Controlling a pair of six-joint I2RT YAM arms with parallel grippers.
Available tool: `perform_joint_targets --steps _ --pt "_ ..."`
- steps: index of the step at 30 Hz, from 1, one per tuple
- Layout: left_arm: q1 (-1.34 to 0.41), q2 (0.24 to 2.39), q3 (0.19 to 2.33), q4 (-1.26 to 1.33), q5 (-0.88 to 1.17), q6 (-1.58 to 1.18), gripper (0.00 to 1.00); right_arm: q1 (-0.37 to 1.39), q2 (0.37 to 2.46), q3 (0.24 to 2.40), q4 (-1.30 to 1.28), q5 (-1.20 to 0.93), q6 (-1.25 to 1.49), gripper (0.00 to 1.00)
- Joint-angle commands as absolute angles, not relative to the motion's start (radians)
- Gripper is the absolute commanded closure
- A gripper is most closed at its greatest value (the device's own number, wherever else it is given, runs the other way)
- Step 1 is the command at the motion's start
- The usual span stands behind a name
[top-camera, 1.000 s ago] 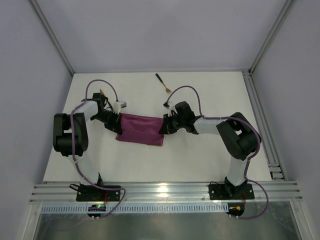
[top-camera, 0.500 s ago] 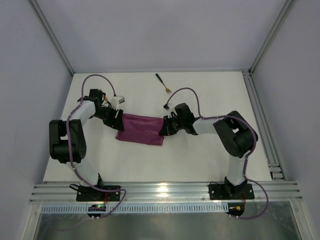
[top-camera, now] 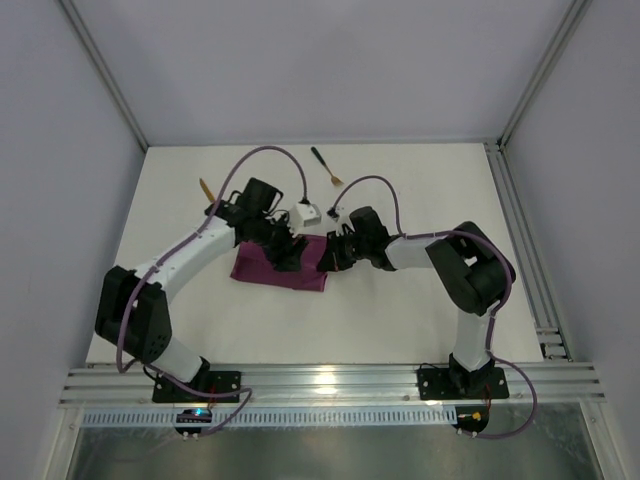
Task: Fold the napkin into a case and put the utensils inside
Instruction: Smooth out the 2/3-rectangle-folded napkin at the center of the board.
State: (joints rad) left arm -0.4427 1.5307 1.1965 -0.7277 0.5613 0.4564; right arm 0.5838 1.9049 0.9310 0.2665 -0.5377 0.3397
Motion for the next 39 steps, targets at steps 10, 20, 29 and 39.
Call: perform_joint_targets --steps 10,20,29,39 --pt "-0.632 1.753 1.19 -0.522 0.529 0.356 0.42 0.581 1.904 0.925 0.305 -0.569 0.35 0.96" --pt "-0.632 1.836 1.187 -0.499 0.496 0.334 0.68 0.581 1.907 0.927 0.311 -0.583 0.342 0.96" --pt "-0.624 1.824 1.19 -0.514 0.48 0.33 0.87 0.58 1.868 0.931 0.262 -0.58 0.302 0.96" --pt "-0.603 1.862 1.224 -0.549 0.491 0.322 0.85 0.581 1.842 0.98 0.184 -0.569 0.268 0.92"
